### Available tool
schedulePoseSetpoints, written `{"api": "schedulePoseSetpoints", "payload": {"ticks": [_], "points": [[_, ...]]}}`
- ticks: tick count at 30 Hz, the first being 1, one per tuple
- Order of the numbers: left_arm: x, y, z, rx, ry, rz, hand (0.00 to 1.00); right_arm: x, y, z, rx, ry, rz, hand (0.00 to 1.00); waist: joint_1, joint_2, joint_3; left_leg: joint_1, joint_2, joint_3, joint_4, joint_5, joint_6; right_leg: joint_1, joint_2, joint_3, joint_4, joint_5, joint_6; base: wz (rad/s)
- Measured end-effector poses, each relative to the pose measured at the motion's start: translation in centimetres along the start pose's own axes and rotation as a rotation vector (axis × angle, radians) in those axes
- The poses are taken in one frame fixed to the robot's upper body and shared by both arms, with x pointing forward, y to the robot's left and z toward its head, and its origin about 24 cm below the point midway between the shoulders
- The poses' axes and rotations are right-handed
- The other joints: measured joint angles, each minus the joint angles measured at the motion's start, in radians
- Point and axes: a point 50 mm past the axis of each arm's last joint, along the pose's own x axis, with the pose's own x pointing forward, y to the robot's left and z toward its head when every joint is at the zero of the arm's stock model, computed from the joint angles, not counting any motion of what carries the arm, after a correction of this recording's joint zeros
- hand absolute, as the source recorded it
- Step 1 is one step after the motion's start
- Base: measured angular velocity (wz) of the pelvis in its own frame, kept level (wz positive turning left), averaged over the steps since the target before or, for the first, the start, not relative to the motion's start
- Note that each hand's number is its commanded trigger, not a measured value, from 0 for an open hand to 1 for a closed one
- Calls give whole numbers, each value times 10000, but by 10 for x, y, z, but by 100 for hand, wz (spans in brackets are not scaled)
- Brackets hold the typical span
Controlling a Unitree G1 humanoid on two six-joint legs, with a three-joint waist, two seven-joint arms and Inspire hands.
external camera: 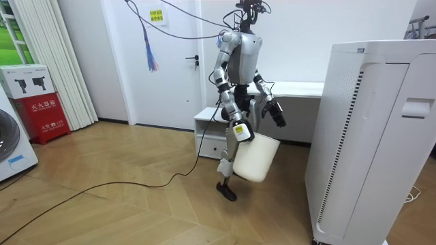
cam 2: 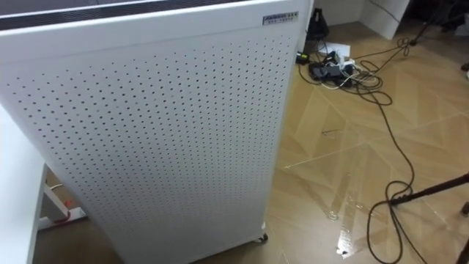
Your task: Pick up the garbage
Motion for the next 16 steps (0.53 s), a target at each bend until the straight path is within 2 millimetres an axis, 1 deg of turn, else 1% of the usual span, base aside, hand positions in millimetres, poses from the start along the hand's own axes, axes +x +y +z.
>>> {"api": "schedulePoseSetpoints", "payload": {"ticks": [2, 3, 4, 6, 9, 12, 13, 14, 16], "points": [[1, -2, -5, -274, 1, 63, 0, -1, -1, -7, 40, 142, -84, 100, 4, 25, -19, 92, 2, 16, -35, 1, -2, 133, 24, 18, -143, 2, -3, -2], [3, -4, -10, -430, 180, 131, 0, -2, -2, -13, 69, 335, -148, 100, 5, -11, -76, 142, 6, 28, -65, -6, -13, 168, 34, 38, -145, -10, -15, -6], [4, -6, -16, -564, 461, 176, 0, -3, -2, -18, 126, 482, -227, 100, 3, 41, -206, 183, 4, 32, -62, -8, -18, 195, 37, 70, -144, -33, -24, -8], [5, -6, -20, -617, 715, 183, 0, -4, -2, -22, 425, 558, -347, 100, 0, 30, -218, 344, 5, 31, -59, -8, -40, 338, 39, 93, -142, -83, -33, -6], [7, -6, -25, -693, 1006, 170, 0, -4, 1, -26, 741, 695, -428, 100, 0, -68, -214, 512, 25, 36, -69, -32, -77, 464, 62, 134, -134, -156, -53, -1], [4, -9, -39, -1609, 1577, 354, 0, -4, 3, -32, 1199, 907, -531, 100, -17, -161, -200, 621, 66, 144, -83, -68, -118, 491, 98, 214, -144, -171, -68, -11], [2, -10, -46, -2194, 1840, 541, 0, -4, 4, -35, 1507, 1017, -614, 100, -22, -221, -188, 580, 85, 152, -89, -87, -136, 486, 115, 207, -145, -184, -84, 0], [1, -11, -49, -2468, 1953, 615, 0, -5, 4, -38, 1663, 1112, -644, 100, -21, -218, -195, 573, 93, 148, -87, -96, -146, 482, 124, 199, -147, -188, -91, 0], [-3, -14, -60, -3270, 2348, 789, 0, -7, 2, -45, 2275, 1343, -818, 100, -22, -261, -157, 577, 121, 142, -86, -118, -175, 474, 140, 151, -173, -211, -116, 0]]}}
